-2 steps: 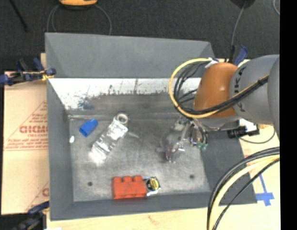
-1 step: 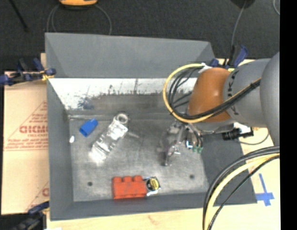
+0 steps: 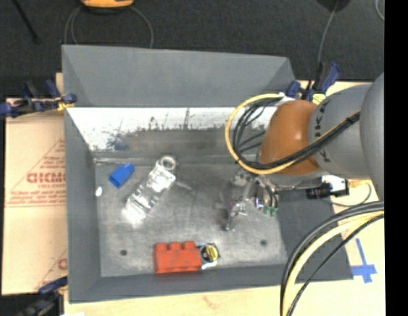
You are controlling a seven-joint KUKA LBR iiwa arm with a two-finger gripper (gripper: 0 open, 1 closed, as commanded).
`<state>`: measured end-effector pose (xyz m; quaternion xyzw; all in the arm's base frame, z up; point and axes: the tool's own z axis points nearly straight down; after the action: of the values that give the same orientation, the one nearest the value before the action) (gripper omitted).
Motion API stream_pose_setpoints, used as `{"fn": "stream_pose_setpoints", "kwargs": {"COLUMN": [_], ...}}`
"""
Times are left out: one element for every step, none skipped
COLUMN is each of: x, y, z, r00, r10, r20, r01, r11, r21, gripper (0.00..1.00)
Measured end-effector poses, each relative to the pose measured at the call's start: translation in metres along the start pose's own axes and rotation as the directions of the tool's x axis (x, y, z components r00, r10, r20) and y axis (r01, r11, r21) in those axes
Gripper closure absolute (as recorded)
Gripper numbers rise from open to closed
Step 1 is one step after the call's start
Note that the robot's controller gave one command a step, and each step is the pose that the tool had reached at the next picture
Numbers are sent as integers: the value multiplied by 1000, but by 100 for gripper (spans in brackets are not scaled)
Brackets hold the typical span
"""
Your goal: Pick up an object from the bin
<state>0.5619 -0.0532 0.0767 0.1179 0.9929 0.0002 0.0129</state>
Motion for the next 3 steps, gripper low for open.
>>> {"fn": "stream_pose_setpoints", "kwargs": {"x": [0, -5, -13], "y": [-1, 1, 1], "z": [-1, -101, -194], "r00": [1000, 1000, 999], "r10": [-4, -28, -38], "r20": [-3, -14, -12], "r01": [4, 28, 38], "r11": [1000, 1000, 999], "r21": [2, 1, 1], "gripper": [100, 100, 100]}}
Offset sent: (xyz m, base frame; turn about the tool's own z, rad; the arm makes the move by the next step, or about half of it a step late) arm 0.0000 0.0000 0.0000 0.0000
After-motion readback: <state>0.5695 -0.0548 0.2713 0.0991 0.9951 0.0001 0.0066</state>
